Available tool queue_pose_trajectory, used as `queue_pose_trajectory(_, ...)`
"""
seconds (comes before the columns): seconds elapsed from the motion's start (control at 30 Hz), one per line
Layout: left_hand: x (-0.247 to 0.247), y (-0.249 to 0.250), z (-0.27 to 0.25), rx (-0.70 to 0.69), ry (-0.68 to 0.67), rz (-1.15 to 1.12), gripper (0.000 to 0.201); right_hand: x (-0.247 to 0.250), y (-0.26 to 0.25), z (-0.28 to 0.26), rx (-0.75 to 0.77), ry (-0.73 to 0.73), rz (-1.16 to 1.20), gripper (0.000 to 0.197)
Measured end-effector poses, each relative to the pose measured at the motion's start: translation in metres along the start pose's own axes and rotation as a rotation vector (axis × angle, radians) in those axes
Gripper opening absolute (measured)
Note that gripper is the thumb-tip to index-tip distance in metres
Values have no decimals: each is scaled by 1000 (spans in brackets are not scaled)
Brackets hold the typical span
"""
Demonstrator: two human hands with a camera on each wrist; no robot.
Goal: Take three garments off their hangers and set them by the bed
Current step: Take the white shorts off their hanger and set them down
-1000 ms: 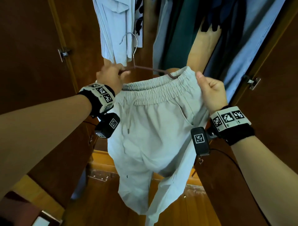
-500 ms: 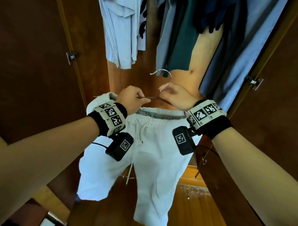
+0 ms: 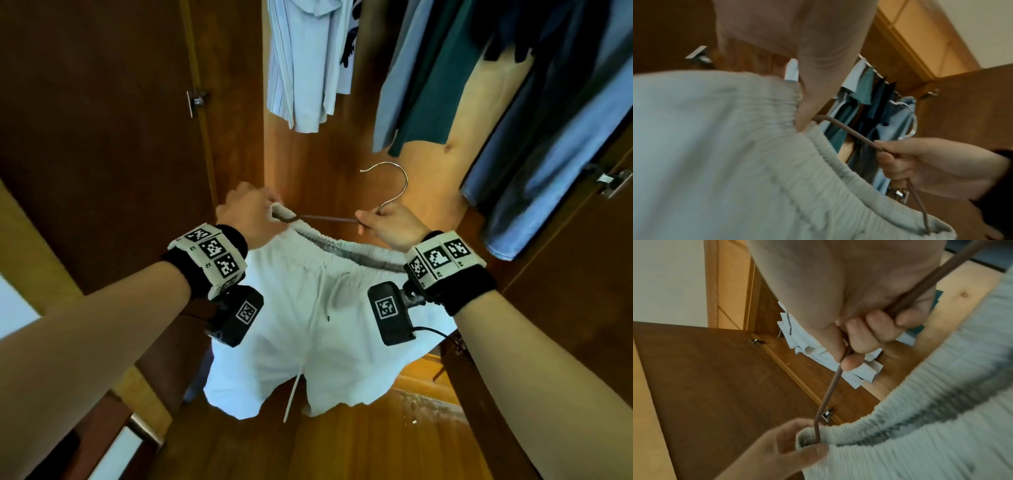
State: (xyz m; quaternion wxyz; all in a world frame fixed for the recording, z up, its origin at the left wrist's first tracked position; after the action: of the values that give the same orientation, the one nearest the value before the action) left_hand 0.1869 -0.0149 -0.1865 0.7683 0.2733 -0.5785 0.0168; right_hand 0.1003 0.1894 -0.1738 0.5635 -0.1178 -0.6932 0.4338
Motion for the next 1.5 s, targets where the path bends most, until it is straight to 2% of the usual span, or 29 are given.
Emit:
queue_pose_trajectory(0.03, -5, -11, -1, 72, -46, -11, 42, -1, 3, -1, -20, 29, -4, 43)
queue_pose_trajectory(0.1, -17, -25, -4, 161, -100, -81, 49, -3, 10, -2, -62, 71, 1, 43)
queue_pose_trajectory(0.17, -27, -28, -7, 201, -133, -176, 53, -5, 13, -5, -93, 92, 10, 44)
queue_pose_trajectory(0.27, -40, -20, -10, 231, -164, -245, 68, -4, 14, -11, -102, 123, 20, 44)
queue_pose_trajectory(0.4, -54, -6, -9, 287, -152, -306, 80, 2, 10, -18, -86, 172, 10, 45)
queue_pose_trajectory(0.57, -63, 13, -6, 296, -152, -309, 79, 12, 15, -29, -113, 213, 5, 44)
queue_pose_trajectory(0.77, -71, 25, -6, 266, -174, -282, 97, 15, 22, -40, -125, 250, -6, 44)
queue_pose_trajectory(1.03, -69, 33, -3, 257, -135, -229, 62, 12, 24, -46, -134, 278, 18, 44)
queue_pose_trajectory(1.17, -62, 29, -9, 218, -171, -302, 67, 11, 27, -48, -149, 301, 24, 45)
queue_pose_trajectory(1.4, -46, 25, 3, 165, -226, -224, 69, 1, 21, -53, -117, 283, -7, 46)
queue_pose_trajectory(1.5, -43, 18, 3, 131, -202, -218, 51, -2, 19, -57, -105, 288, -47, 44)
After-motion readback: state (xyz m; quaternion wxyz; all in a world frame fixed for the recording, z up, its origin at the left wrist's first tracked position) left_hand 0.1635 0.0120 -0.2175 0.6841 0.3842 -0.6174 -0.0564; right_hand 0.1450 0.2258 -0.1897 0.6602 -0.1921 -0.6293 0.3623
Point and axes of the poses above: each hand's wrist, its own z-axis towards the middle knuckle, its own x-axis out of the back of the hand, y = z × x, the point moved 2 cm from there along z, towards the middle knuckle, and after that the axes turned 4 degrees about z, right-handed, at the moved point
